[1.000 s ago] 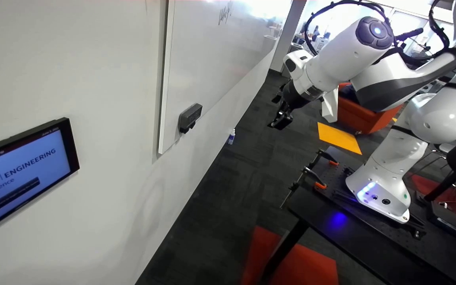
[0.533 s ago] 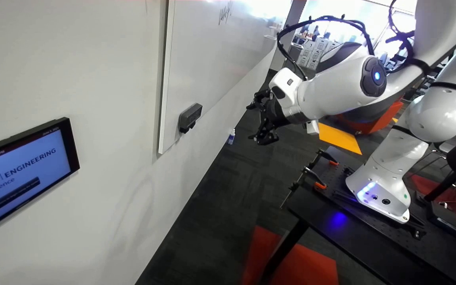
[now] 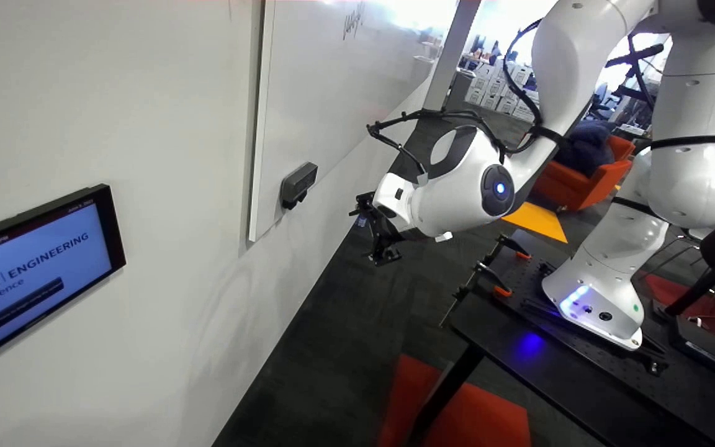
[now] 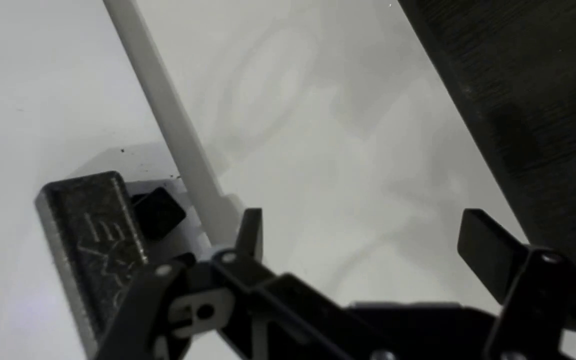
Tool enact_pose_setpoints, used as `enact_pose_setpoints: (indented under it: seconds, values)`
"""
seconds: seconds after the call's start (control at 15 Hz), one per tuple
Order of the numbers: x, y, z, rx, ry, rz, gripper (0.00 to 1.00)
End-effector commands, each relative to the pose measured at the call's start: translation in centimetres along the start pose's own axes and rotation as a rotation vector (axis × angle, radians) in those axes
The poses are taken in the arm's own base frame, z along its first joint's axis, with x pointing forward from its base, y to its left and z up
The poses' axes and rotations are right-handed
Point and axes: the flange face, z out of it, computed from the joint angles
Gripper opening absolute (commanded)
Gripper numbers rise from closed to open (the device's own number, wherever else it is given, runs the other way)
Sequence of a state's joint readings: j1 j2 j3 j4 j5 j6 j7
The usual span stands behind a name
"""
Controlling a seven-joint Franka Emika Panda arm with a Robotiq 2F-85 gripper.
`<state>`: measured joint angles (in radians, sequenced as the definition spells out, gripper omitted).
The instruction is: Use the gray eraser to erase the white board
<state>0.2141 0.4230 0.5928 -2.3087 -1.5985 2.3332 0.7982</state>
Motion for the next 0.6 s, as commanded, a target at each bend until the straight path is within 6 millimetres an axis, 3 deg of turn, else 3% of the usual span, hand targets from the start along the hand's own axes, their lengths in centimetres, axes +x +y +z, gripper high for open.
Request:
enact_pose_setpoints:
  seconds: [0.0,0.2,0.53]
  values:
    - [0.4,-0.1,0.3,0.007,-0.002,0.002,1.0]
    - [1.0,-0.2,0.3,0.007,0.006,0.003,1.0]
    - [1.0,-1.3,1.4,-0.163,0.261,-0.081,1.0]
